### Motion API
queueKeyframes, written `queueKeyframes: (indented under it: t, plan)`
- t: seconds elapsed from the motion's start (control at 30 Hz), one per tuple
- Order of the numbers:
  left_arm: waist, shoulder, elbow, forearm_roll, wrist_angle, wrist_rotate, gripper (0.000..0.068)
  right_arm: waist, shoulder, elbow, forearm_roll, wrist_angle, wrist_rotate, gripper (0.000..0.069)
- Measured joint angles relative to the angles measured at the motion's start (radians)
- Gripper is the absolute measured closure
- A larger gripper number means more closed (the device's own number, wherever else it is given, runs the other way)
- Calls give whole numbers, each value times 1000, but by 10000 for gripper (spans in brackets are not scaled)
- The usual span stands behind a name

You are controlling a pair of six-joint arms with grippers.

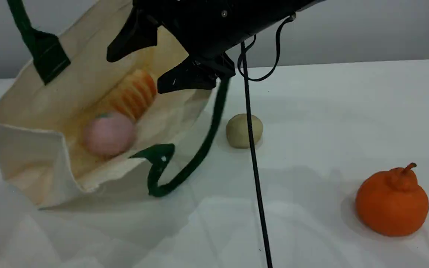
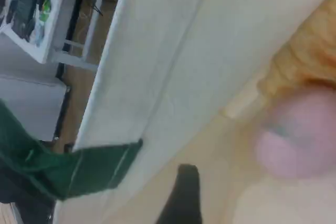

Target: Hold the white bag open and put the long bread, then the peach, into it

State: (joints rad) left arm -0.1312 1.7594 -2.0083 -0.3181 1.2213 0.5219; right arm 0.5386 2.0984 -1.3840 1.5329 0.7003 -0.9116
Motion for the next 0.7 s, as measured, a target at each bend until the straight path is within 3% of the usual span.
queueKeyframes:
  t: [0.27, 0.53, 0.7]
  plan:
    - [0, 0, 0, 0, 0, 0, 591, -24, -4, -19, -41, 52, 3, 133]
    - [0, 0, 0, 0, 0, -2, 591, -170, -4, -117, -155, 259, 98, 226]
    - [0, 0, 0, 0, 0, -2, 591, -264, -4, -159, -252, 299, 149, 347]
